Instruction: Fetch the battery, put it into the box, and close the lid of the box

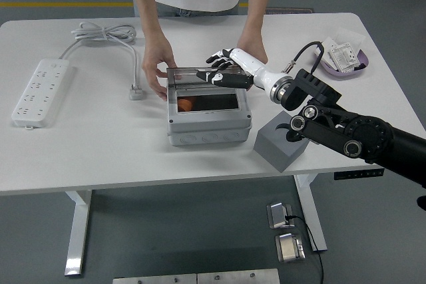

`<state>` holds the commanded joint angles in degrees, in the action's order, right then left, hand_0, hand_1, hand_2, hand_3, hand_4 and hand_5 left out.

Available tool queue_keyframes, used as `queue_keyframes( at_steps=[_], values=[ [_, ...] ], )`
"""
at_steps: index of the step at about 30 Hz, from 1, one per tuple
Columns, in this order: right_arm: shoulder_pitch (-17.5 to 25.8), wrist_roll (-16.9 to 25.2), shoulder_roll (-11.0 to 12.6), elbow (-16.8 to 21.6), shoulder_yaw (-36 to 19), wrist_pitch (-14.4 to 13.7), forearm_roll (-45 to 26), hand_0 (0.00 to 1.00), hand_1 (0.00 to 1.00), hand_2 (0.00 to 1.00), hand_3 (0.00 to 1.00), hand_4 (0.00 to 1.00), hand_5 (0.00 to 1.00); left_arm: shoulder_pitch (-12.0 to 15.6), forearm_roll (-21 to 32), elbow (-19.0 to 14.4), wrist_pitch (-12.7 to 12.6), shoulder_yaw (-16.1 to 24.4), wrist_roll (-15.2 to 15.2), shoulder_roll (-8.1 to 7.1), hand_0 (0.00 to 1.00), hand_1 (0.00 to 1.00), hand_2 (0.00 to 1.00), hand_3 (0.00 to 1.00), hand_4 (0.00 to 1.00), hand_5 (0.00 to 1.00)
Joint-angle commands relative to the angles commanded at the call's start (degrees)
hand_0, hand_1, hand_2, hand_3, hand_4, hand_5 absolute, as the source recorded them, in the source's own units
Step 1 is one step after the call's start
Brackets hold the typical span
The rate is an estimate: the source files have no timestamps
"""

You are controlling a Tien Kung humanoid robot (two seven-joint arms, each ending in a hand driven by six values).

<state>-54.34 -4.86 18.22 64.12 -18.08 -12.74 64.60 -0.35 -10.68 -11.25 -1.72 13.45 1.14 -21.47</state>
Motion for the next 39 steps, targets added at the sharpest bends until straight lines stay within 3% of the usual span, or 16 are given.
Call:
queue_keyframes(
  at_steps=[11,27,39],
  values=[
    [-1.1,-2.3,2.5,5.9,1.7,0.8,2.3,0.866,0.767,0.755,0.793,0.881,0.735,0.5,0.2,0.1,0.0,0.4,0.1,0.0,0.616,0.692,0.62,0.634,0.699,0.154],
    [-1.0,-2.5,3.9,7.5,4.8,1.0,1.1,0.852,0.759,0.753,0.803,0.882,0.737,0.5,0.5,0.1,-0.1,0.2,0.1,0.23,0.613,0.692,0.621,0.634,0.699,0.155],
    [0.0,-4.1,4.9,11.6,5.5,1.7,2.3,0.832,0.754,0.751,0.803,0.878,0.733,0.7,-1.5,-0.1,-0.1,2.5,0.2,0.35,0.613,0.692,0.621,0.634,0.699,0.155]
  ],
)
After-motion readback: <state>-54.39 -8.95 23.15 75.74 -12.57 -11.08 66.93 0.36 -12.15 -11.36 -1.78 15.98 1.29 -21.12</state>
